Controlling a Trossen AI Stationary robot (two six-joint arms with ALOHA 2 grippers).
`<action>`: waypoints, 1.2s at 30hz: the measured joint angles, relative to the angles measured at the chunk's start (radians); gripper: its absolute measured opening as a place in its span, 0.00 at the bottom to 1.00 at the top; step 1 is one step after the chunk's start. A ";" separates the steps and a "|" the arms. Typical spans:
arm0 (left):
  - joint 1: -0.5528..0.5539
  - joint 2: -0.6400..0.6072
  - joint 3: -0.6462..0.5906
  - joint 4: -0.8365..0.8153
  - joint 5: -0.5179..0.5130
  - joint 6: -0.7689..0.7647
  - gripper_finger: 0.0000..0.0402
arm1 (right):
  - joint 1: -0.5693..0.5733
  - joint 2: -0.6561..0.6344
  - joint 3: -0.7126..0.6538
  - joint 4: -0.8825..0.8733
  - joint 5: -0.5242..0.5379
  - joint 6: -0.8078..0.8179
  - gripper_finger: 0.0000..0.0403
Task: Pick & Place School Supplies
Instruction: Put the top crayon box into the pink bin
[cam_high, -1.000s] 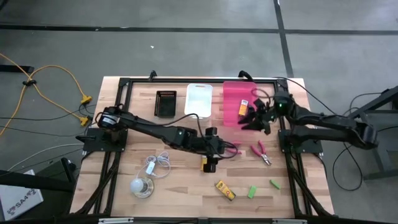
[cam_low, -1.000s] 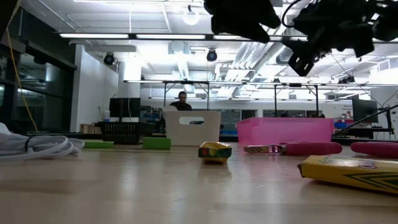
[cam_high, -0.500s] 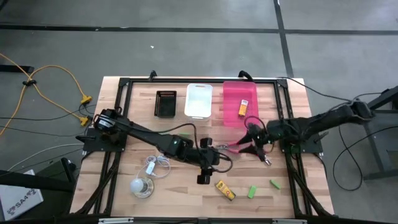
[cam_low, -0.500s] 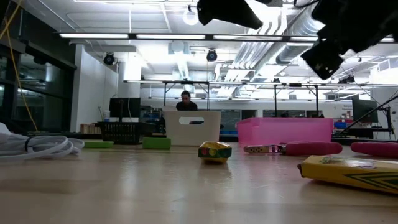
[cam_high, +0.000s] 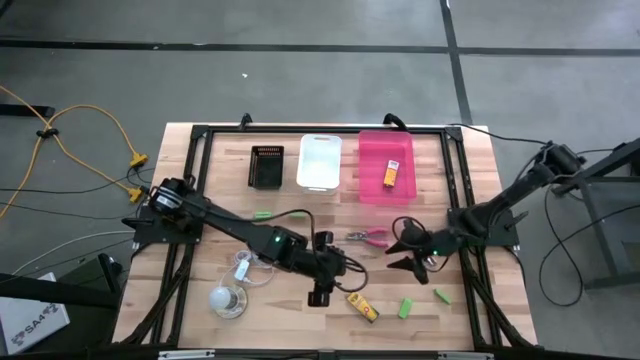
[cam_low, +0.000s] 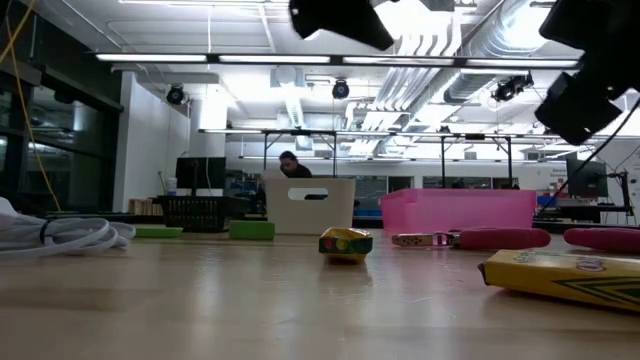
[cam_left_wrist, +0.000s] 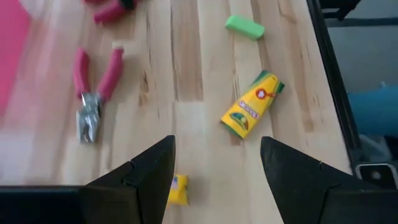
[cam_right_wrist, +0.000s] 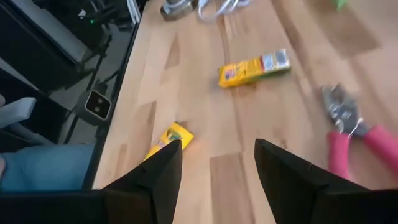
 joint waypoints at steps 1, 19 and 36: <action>-0.001 0.000 0.000 -0.010 0.000 -0.035 0.57 | 0.007 0.010 0.000 0.004 -0.003 0.014 0.48; -0.004 0.075 0.000 -0.073 -0.076 -0.529 0.57 | 0.034 0.054 0.000 0.078 -0.035 0.231 0.48; 0.066 0.110 -0.001 -0.204 -0.121 -1.084 0.57 | 0.033 0.054 0.000 0.089 -0.102 0.180 0.48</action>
